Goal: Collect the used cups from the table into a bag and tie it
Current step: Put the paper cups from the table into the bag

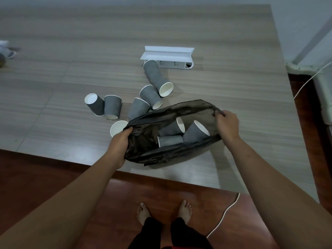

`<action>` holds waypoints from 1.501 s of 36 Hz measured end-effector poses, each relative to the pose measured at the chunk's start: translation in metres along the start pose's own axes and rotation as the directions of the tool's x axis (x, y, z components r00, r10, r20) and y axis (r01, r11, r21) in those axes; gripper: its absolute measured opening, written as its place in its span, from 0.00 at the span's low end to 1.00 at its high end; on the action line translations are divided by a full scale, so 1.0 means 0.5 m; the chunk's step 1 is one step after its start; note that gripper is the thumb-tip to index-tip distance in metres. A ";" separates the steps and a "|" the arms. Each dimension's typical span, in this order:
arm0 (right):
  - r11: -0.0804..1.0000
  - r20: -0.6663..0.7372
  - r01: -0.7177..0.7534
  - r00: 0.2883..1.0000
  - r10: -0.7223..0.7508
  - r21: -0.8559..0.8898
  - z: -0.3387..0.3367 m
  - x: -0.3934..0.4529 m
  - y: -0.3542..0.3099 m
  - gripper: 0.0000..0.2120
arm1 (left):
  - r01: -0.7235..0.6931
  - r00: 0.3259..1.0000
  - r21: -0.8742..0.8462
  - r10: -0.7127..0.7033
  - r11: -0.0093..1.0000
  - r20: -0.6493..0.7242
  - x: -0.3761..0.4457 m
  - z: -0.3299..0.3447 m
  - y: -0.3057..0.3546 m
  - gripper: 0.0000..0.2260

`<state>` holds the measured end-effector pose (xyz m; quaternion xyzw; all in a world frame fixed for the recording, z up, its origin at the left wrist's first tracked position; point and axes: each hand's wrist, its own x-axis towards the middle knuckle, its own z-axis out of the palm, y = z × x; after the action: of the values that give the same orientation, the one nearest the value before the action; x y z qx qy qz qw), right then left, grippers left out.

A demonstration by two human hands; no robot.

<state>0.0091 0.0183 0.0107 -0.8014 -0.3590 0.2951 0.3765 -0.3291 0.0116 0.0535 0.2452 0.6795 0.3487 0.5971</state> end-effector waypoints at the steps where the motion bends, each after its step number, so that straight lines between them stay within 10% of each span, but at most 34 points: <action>1: 0.999 0.001 -0.020 1.000 0.020 0.034 0.002 0.002 -0.004 0.15 | -0.008 1.000 -0.012 0.008 1.000 -0.013 -0.002 -0.007 0.000 0.08; 12: 0.987 0.339 -0.018 0.938 0.071 -0.157 0.041 -0.026 -0.014 0.08 | -0.077 0.997 -0.002 0.077 0.997 -0.021 -0.016 -0.041 -0.005 0.07; 20: 0.997 0.164 0.017 0.986 -0.029 0.072 0.071 -0.031 -0.070 0.14 | 0.072 0.995 0.091 -0.065 0.993 -0.075 -0.020 -0.054 -0.049 0.10; 29: 0.965 0.083 0.216 0.975 -0.205 -0.151 0.121 -0.032 -0.107 0.16 | 0.204 0.972 0.117 -0.186 0.972 -0.145 -0.015 -0.096 -0.070 0.10; 42: 0.811 0.425 0.540 0.804 -0.416 -0.225 0.273 -0.108 -0.188 0.14 | 0.231 0.945 0.082 -0.204 0.969 -0.256 -0.007 -0.153 -0.054 0.08; 54: 0.798 0.556 0.481 0.799 -0.230 -0.362 0.405 -0.166 -0.243 0.29 | 0.211 0.960 0.121 -0.183 0.970 -0.210 -0.003 -0.154 -0.046 0.09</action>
<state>-0.2314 0.0872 0.0167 -0.6838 -0.6525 0.3073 0.1105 -0.4025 -0.0184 0.0403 0.1825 0.7795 0.2605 0.5396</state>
